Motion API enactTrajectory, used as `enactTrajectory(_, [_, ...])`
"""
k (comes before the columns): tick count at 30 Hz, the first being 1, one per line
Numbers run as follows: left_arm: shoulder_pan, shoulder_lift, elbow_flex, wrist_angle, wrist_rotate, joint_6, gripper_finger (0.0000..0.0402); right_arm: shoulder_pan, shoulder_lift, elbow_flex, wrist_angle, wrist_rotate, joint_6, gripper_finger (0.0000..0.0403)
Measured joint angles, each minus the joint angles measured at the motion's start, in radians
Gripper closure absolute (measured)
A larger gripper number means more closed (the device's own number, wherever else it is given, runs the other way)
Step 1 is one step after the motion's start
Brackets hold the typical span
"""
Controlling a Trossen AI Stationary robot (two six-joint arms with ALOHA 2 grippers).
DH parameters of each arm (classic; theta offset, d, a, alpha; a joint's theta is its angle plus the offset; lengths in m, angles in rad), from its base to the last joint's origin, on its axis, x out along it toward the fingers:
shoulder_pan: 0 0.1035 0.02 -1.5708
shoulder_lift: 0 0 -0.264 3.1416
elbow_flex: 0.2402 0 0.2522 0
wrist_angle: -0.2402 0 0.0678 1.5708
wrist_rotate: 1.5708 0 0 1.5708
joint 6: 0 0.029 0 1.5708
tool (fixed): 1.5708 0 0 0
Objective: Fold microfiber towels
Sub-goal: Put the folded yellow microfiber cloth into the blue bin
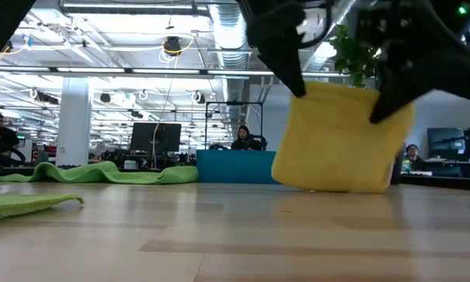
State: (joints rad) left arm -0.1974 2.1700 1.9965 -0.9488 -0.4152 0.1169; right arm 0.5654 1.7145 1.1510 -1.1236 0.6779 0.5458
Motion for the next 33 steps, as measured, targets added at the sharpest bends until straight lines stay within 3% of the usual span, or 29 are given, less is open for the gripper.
enactTrajectory(5, [0.013,-0.048,-0.037,-0.031,-0.034,-0.021,0.0401,-0.018,-0.01,0.038,-0.023,0.061,-0.042,0.0397])
enactTrajectory(12, [0.018,-0.21,-0.218,0.071,-0.035,-0.052,0.0401,-0.094,-0.136,0.04,0.044,0.058,-0.171,0.0393])
enactTrajectory(17, [0.033,-0.336,-0.372,0.155,-0.037,-0.054,0.0401,-0.201,-0.22,0.039,0.206,-0.044,-0.394,0.0397])
enactTrajectory(22, [0.069,-0.393,-0.466,0.161,-0.074,-0.125,0.0401,-0.355,-0.212,0.039,0.329,-0.177,-0.579,0.0395])
enactTrajectory(27, [0.132,-0.407,-0.527,0.171,-0.146,-0.14,0.0401,-0.484,-0.168,0.037,0.438,-0.231,-0.72,0.0394])
enactTrajectory(33, [0.236,-0.407,-0.568,0.248,-0.153,-0.11,0.0401,-0.605,-0.156,0.037,0.501,-0.241,-0.791,0.0393])
